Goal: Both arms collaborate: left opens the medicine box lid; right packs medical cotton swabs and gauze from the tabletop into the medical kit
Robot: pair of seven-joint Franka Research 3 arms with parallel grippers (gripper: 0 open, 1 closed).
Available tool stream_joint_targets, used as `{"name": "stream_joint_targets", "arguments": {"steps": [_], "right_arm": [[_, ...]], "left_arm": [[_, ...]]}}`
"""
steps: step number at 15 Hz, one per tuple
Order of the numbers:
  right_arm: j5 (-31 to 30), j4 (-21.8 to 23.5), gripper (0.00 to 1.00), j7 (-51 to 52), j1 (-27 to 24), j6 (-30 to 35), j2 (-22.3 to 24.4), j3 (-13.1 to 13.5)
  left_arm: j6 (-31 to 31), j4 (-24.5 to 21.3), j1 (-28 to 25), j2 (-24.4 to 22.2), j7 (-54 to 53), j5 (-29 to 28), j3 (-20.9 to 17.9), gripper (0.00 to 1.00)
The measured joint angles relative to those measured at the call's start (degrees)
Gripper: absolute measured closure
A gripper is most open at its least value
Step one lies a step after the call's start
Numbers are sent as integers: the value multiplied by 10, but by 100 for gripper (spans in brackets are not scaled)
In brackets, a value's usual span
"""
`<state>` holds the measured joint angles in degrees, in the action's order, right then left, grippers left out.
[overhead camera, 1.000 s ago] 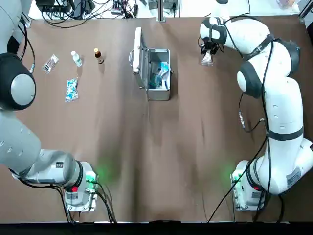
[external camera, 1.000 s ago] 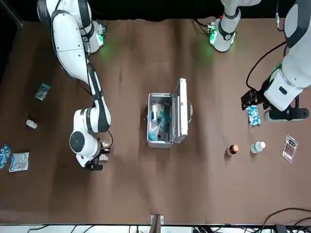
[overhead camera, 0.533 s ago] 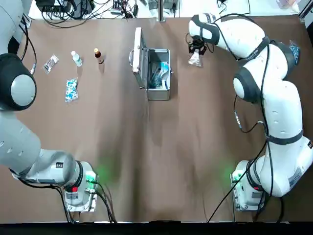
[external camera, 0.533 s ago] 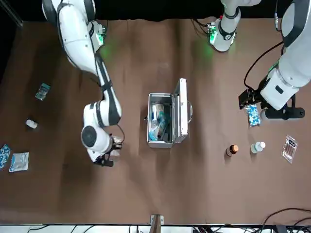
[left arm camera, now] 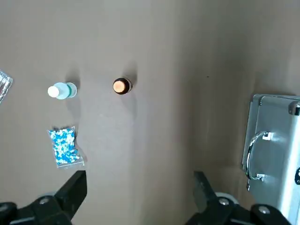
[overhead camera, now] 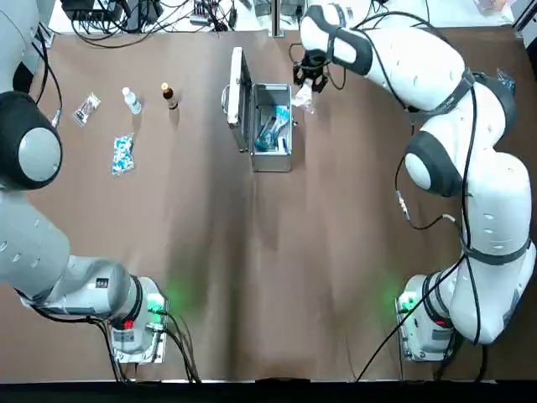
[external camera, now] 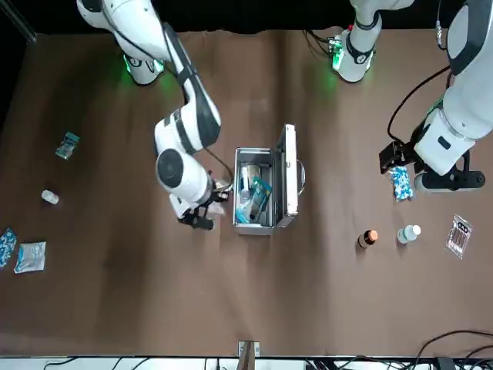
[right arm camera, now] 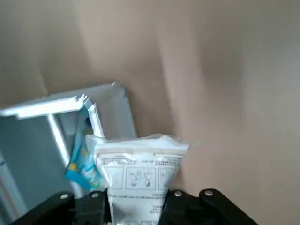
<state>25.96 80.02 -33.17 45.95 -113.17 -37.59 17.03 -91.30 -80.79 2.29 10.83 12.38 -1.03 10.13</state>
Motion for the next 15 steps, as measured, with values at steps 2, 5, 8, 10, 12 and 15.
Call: {"name": "stream_joint_targets", "arguments": {"steps": [2,5,8,10,12,15], "right_arm": [[4,1,78,-23,26,-8,0,-1],[16,1,74,-35,54,-13,-1,-1],[17,2,48,-35,77,-67,-6,-1],[17,3,29,-35,89,-101,-12,-1],[17,3,11,-35,91,-110,-15,0],[17,3,1,-35,90,-110,-15,6]], "left_arm": [[0,0,-1,0,0,0,0,0],[0,0,-1,0,0,0,0,0],[0,0,-1,0,0,0,0,0],[0,0,-1,0,0,0,0,0],[0,0,-1,0,0,0,0,0],[0,0,0,0,0,0,1,0]]}}
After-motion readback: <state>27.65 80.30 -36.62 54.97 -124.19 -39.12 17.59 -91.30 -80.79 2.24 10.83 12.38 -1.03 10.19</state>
